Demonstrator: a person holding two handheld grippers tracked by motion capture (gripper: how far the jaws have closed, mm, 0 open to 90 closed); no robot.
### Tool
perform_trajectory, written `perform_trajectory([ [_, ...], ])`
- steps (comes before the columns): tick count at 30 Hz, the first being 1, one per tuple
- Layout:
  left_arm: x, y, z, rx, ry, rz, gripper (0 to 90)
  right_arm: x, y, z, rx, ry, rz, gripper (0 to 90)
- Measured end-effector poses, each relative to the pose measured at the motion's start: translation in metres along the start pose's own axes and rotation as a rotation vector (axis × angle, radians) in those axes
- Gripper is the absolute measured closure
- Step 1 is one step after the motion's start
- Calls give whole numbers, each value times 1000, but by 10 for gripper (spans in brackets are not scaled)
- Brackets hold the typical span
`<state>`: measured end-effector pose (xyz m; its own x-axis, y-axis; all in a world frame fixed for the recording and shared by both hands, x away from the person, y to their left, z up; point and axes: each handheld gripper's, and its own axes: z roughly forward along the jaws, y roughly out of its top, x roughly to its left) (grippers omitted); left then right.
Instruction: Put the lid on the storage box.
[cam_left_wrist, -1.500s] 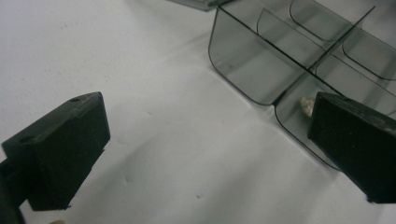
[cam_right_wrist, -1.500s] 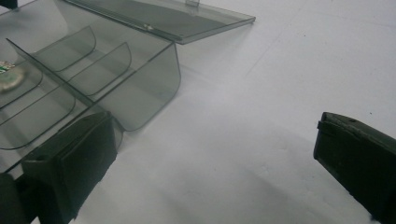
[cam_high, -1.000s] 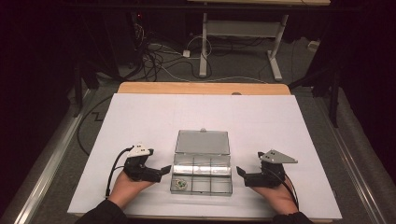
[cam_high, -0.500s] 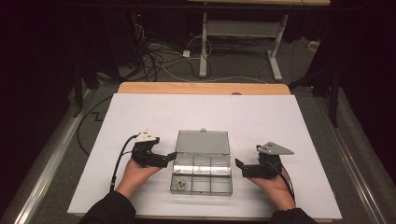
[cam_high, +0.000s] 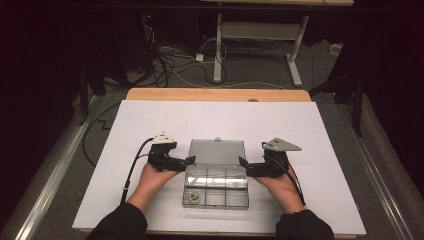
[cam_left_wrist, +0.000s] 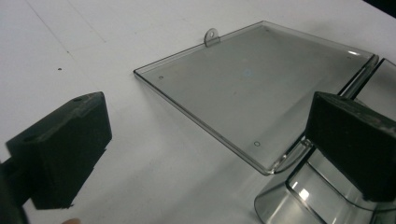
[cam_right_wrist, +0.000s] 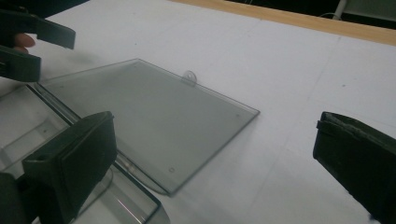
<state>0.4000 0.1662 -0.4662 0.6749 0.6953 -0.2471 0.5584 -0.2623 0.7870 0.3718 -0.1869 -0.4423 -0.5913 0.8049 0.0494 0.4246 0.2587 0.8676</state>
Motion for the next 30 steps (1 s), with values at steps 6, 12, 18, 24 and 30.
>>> perform_trajectory([
  [6, -4, 4, 10, 4, -18, -29, 6, 3, 5, 14, 27, 24, 13, 27],
  [12, 3, 1, 20, 27, -33, -63, 18, 2, 6, 25, 80, 41, 54, 78],
  [18, 6, 0, 22, 40, -30, -73, 18, 0, 5, 35, 130, 29, 82, 99],
  [24, 6, 0, 24, 70, -30, -74, 18, -3, 2, 40, 162, 39, 119, 103],
  [30, 7, 0, 24, 82, -43, -93, 18, -4, -2, 43, 199, 54, 142, 105],
])
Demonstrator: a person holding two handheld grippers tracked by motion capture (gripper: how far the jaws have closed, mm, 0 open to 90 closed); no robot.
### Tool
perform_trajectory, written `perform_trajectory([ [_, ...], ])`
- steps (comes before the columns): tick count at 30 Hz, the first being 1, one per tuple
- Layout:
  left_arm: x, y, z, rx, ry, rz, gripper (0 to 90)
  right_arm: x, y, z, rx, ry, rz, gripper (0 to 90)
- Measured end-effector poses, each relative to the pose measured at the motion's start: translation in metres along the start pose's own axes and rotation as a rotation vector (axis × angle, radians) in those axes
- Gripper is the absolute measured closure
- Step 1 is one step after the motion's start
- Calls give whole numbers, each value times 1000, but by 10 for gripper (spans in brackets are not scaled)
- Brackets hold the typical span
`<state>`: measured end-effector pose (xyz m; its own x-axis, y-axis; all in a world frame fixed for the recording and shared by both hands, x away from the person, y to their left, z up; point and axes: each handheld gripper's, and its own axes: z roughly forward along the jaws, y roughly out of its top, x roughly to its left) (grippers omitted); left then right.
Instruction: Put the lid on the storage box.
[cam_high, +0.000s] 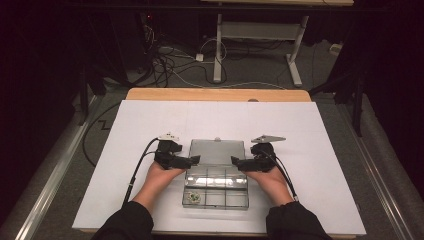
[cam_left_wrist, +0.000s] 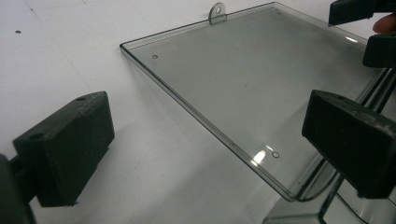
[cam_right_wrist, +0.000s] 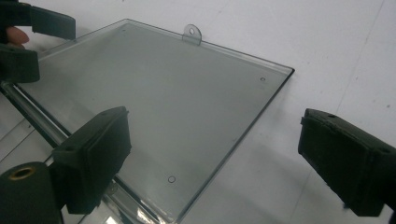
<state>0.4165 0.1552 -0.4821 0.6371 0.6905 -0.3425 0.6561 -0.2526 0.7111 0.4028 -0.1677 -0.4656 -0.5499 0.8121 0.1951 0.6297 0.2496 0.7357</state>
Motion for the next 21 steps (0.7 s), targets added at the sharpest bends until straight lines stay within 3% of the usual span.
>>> perform_trajectory([
  [8, -1, 0, 1, 1, 20, -4, 0, -5, -2, 4, 24, 74, 100, 120],
  [21, 0, 0, 1, 4, 16, -8, 0, -5, -4, 8, 40, 162, 183, 201],
])
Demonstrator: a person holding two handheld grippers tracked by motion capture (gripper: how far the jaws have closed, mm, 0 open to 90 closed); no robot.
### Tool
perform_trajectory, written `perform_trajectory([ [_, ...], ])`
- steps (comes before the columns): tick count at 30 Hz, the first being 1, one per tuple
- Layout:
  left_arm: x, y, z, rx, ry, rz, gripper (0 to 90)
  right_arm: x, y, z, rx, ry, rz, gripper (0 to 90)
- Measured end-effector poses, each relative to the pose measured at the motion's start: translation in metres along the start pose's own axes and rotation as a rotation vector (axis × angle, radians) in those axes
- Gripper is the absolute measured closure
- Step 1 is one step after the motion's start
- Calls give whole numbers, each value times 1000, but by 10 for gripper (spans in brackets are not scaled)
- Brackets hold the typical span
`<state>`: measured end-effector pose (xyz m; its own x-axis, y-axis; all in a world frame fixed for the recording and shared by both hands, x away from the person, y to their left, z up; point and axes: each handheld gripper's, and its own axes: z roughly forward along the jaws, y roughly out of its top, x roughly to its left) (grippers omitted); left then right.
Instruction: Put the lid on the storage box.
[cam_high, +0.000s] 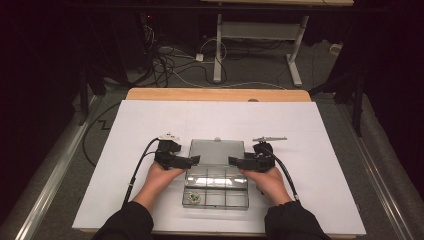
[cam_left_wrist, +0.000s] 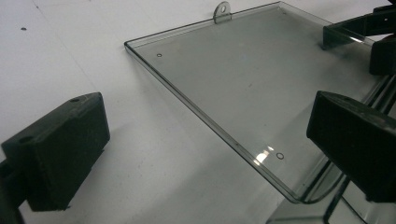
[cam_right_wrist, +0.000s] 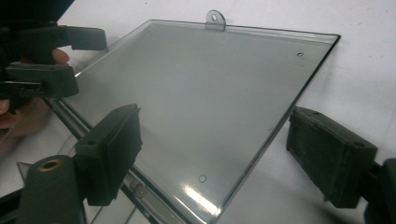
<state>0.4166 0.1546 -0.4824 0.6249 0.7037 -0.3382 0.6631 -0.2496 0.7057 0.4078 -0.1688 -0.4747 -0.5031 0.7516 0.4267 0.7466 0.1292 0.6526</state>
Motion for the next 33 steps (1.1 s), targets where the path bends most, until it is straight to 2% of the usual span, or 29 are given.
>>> perform_trajectory([
  [9, 1, 0, -1, 0, -4, 5, 0, 2, 0, -1, -3, 5, 5, 243],
  [18, 3, 0, -5, -16, -11, 1, 0, 9, 0, -5, -41, -16, -60, 316],
  [22, 3, 0, -6, -23, -32, -9, 9, 12, -1, -8, -70, -31, -96, 365],
  [26, 2, 1, -9, -33, -62, 7, 88, 13, -2, -13, -97, -44, -131, 411],
  [28, 0, 1, -10, -33, -96, 11, 174, 15, -3, -14, -114, -53, -152, 426],
  [29, -1, 2, -9, -51, -131, 34, 201, 15, -4, -15, -122, -57, -158, 433],
  [30, -4, 1, -11, -38, -111, 25, 235, 16, -4, -15, -128, -61, -163, 438],
  [33, -7, 2, -14, -52, -114, 47, 327, 18, -5, -17, -146, -78, -197, 452],
])
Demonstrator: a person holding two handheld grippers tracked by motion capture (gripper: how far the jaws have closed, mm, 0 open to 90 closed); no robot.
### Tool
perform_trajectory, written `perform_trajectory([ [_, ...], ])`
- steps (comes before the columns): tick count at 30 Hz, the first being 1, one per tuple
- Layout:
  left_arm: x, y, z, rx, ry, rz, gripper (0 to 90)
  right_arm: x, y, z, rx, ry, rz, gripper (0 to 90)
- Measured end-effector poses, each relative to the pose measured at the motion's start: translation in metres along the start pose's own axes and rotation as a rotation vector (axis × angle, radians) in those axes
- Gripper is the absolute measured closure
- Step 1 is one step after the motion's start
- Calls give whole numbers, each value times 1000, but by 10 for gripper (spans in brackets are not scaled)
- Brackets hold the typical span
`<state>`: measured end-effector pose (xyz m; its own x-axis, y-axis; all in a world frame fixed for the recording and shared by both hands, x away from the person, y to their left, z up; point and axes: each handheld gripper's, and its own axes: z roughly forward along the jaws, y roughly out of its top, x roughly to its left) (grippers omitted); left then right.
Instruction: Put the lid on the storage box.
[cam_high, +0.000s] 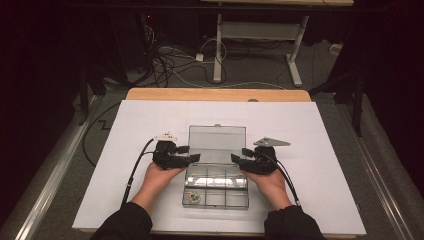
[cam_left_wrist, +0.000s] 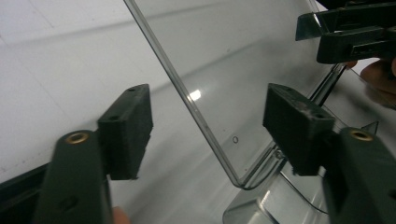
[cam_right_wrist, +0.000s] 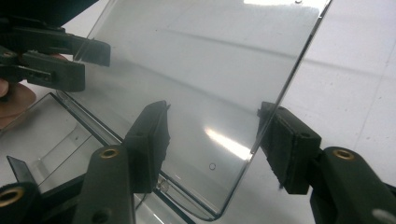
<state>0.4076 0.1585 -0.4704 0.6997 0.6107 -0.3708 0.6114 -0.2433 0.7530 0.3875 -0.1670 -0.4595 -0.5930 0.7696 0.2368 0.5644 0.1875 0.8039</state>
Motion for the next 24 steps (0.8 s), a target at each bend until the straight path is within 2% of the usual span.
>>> perform_trajectory([
  [7, -4, 1, -4, -30, -5, 44, 497, 2, -1, -4, -25, -18, -32, 486],
  [16, -6, 0, -9, -44, 3, 71, 554, 3, -1, -10, -36, -37, -64, 548],
  [21, -10, -1, -13, -63, 14, 83, 598, 3, -3, -23, -52, -62, -99, 615],
  [24, -12, -2, -16, -70, 23, 96, 622, 4, -4, -33, -77, -53, -113, 638],
])
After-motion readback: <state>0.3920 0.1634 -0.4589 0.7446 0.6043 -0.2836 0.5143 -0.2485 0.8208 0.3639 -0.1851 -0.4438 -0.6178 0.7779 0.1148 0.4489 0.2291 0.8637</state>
